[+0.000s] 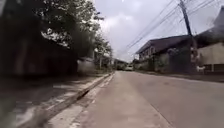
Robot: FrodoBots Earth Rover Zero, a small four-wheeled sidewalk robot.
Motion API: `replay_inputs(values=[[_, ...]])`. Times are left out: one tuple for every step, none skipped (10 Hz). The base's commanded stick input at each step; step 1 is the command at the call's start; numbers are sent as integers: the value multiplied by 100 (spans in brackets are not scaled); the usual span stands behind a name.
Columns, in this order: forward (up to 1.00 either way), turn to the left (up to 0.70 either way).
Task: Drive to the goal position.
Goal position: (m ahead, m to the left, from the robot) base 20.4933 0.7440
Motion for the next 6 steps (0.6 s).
replay_inputs(values=[[70,0],[70,0],[70,0],[70,0],[70,0],[70,0]])
